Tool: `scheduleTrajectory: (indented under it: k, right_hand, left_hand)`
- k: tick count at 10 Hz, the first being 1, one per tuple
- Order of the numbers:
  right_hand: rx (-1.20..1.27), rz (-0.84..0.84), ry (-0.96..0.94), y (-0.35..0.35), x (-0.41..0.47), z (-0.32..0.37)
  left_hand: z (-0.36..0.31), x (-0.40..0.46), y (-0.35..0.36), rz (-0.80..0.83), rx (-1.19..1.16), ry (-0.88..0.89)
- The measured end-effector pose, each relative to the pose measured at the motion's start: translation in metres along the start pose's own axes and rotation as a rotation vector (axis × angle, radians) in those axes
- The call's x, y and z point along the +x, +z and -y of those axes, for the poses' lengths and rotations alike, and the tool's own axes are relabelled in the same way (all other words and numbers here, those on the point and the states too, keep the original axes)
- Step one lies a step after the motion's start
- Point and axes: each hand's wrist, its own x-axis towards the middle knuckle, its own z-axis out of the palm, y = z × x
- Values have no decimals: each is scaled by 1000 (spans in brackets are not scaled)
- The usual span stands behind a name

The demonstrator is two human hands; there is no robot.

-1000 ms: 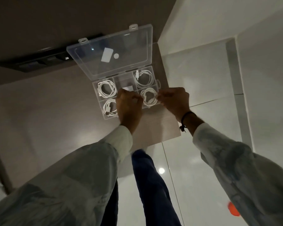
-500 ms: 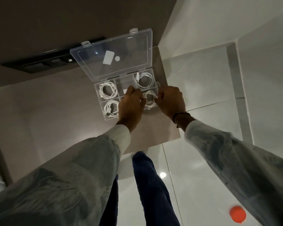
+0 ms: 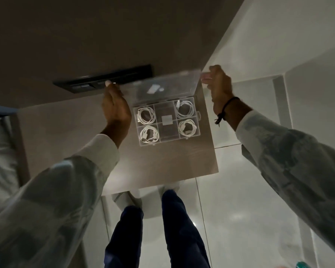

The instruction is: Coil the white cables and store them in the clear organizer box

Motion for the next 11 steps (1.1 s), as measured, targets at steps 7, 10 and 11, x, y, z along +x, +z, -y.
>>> scheduleTrajectory:
  k: [7,10,11]
  right_hand:
    - [-1598,434,-1095,-30,-18,-166]
    - [-1527,309,-912,-18,-48,-139]
    - [-947,117,-805,-20,-96,-94]
  left_hand:
    - [153,-54,-13,496,1489,1229]
    - [114,-60,-35,621,1291,963]
    - [75,-75,-61,493,1228,971]
